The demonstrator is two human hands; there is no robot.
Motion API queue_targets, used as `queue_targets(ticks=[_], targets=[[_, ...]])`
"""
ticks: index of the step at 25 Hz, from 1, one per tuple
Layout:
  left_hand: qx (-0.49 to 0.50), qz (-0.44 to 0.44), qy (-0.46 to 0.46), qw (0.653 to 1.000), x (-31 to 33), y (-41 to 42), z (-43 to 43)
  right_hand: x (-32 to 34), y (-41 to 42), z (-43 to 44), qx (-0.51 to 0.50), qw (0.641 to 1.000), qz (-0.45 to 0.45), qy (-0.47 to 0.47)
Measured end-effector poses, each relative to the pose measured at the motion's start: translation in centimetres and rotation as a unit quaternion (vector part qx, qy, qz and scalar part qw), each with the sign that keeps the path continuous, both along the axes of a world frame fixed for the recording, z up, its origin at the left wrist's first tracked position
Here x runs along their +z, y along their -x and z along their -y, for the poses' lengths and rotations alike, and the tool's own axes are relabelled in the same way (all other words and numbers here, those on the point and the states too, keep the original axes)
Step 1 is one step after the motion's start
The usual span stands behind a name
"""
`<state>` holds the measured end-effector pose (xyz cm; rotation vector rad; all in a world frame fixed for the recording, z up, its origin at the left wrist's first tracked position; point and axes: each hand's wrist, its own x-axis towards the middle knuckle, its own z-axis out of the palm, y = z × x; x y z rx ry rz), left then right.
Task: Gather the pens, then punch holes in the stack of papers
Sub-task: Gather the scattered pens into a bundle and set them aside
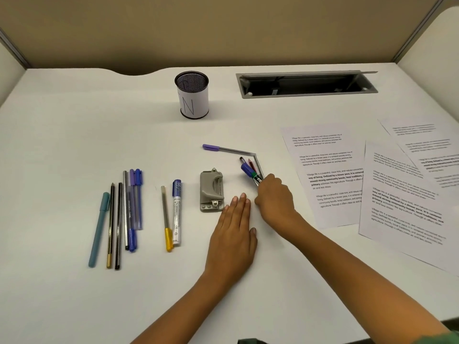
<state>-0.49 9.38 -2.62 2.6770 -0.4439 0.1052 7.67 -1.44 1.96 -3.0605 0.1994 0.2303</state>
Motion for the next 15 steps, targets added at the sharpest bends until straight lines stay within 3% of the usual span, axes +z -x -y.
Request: queue_targets(ticks=[4,7,10,13,15], targets=[[0.001,-0.008,0.000,1.000,0.0,0.0,0.0,0.8,-0.6,-0.2,-0.034,0.997,-0.055,-0.032],[-0.001,-0.004,0.001,1.000,0.0,0.0,-0.1,2.1,-1.2,1.1,-0.088,0.979,-0.087,-0.159],[-0.001,-0.005,0.007,1.000,-0.1,0.1,-0.1,2.7,-1.3,2.9,-0.154,0.898,-0.034,-0.410],[0.000,-0.011,0.010,1.000,-0.1,0.0,-0.1,3.0,-0.6,3.0,-0.124,0.790,0.149,-0.582],[0.000,-0.014,0.011,1.000,-0.1,0.0,-0.1,3.1,-0.1,2.4,-0.104,0.724,0.252,-0.634]])
